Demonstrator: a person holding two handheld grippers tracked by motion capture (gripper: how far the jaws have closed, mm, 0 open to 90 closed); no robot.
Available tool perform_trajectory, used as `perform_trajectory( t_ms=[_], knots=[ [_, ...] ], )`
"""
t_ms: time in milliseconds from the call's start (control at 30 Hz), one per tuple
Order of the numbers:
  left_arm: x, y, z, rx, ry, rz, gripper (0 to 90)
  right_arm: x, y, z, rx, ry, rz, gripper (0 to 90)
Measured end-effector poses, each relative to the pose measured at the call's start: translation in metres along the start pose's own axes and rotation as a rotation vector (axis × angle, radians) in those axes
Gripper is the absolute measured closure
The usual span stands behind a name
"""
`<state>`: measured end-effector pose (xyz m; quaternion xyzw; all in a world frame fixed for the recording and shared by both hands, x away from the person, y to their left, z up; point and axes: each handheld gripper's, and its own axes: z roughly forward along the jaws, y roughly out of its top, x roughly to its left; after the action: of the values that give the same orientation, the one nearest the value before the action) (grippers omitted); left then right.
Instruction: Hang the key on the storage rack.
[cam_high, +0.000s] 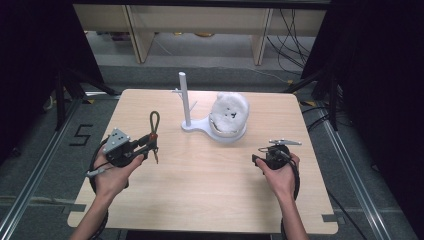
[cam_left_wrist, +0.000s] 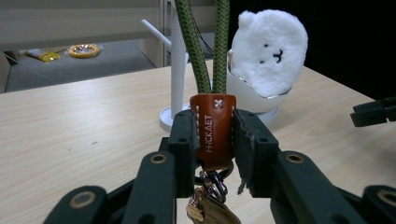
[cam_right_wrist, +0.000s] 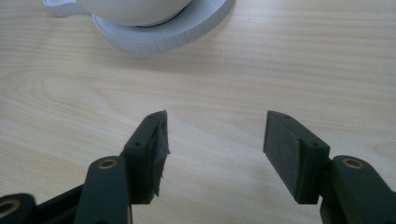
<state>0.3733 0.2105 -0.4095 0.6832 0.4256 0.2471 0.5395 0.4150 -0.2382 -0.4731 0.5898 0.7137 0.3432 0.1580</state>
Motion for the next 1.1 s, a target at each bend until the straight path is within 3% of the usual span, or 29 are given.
perform_trajectory(
  t_ms=[67, 300, 367, 433, 667, 1100],
  knots=[
    [0.002, 0.002, 0.0, -0.011, 0.005, -0.003, 69.1, -0.002, 0.0, 0.001, -0.014, 0.001, -0.019, 41.2],
    [0.007, 0.006, 0.003, -0.029, 0.012, 0.0, 69.1, -0.001, 0.0, 0.001, -0.007, 0.004, -0.002, 41.2],
    [0.007, 0.007, 0.005, -0.036, 0.008, 0.002, 69.1, -0.002, 0.0, 0.001, -0.014, -0.009, -0.03, 41.2],
    [0.008, 0.007, 0.007, -0.039, 0.009, 0.003, 69.1, -0.002, 0.0, 0.0, -0.009, 0.017, -0.018, 41.2],
    [0.009, 0.01, 0.015, -0.054, 0.005, 0.013, 69.1, -0.001, 0.0, 0.0, -0.019, 0.003, 0.008, 41.1],
    [0.011, 0.016, 0.028, -0.049, -0.004, 0.02, 69.1, -0.002, -0.001, 0.0, -0.018, 0.015, -0.004, 40.7]
  ],
)
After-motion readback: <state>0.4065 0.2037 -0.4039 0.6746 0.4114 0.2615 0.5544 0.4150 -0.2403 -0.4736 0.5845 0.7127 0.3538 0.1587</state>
